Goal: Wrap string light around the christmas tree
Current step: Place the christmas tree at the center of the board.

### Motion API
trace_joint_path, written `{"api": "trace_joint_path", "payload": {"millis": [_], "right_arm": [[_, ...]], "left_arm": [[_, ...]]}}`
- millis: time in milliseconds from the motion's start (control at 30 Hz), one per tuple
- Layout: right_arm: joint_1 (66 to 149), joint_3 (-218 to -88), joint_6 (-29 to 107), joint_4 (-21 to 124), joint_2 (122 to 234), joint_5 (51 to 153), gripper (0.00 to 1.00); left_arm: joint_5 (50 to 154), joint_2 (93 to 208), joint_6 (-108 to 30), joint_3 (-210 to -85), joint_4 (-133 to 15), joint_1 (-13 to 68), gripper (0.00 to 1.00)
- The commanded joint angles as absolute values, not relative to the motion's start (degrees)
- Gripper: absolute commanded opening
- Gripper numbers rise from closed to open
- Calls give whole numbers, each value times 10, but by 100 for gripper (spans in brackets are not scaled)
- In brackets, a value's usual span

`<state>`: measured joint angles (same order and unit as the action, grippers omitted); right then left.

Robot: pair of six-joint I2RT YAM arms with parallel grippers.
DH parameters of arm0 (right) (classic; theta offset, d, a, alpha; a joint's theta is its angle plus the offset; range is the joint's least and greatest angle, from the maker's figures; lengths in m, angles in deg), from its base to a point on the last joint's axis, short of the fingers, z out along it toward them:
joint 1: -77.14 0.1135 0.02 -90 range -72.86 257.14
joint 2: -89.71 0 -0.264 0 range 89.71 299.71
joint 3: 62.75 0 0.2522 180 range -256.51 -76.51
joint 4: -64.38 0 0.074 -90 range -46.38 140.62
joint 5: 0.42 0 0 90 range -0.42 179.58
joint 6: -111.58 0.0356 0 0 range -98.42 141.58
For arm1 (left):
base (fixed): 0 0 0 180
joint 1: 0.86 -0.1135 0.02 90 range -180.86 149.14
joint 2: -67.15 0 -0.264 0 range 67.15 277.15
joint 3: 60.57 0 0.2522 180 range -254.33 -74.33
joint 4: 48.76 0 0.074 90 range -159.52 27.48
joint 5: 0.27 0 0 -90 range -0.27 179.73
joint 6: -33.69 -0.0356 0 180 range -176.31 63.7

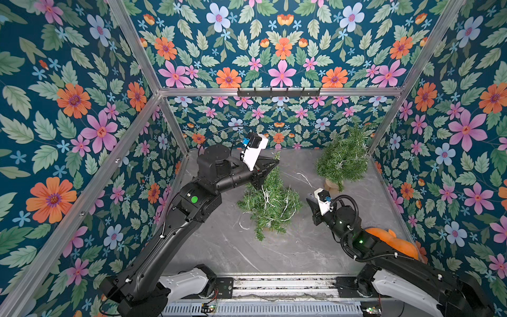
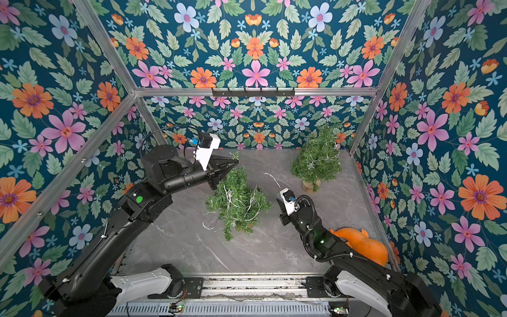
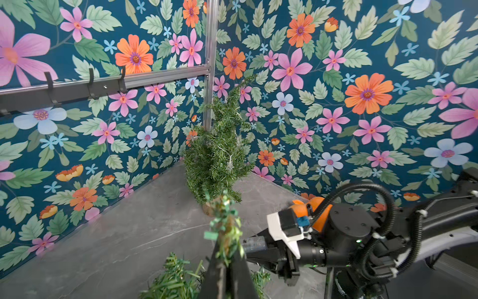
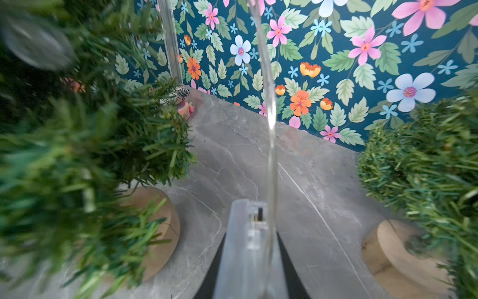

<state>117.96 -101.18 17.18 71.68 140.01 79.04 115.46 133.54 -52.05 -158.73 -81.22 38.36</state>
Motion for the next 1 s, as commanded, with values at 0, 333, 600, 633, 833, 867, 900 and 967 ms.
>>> {"api": "trace_joint_path", "payload": {"millis": [0, 333, 600, 633, 833, 867, 900, 967], "right_arm": [[1180, -1045, 186, 599, 1375, 773, 0], [1202, -1149, 211, 380, 1323, 842, 0], [1239, -1208, 234, 293, 1320, 830, 0], [1240, -1206, 239, 292, 1314, 827, 0], [1241, -1226, 280, 237, 1304, 833, 0], [1242, -1234, 287, 228, 1306, 844, 0], [1242, -1241, 293, 223, 1308, 857, 0], [1246, -1253, 307, 222, 1314, 878, 0]], "left_arm": [[1103, 1329, -521, -1567, -723, 383, 5], [942, 1333, -492, -1518, -681, 382, 2], [878, 1313, -414, -1487, -618, 383, 0], [875, 1311, -409, -1482, -608, 383, 0], [866, 1323, -365, -1459, -568, 384, 0], [873, 1329, -353, -1453, -552, 384, 0], [877, 1334, -344, -1451, -541, 385, 0], [880, 1343, -325, -1449, -525, 386, 0]]}}
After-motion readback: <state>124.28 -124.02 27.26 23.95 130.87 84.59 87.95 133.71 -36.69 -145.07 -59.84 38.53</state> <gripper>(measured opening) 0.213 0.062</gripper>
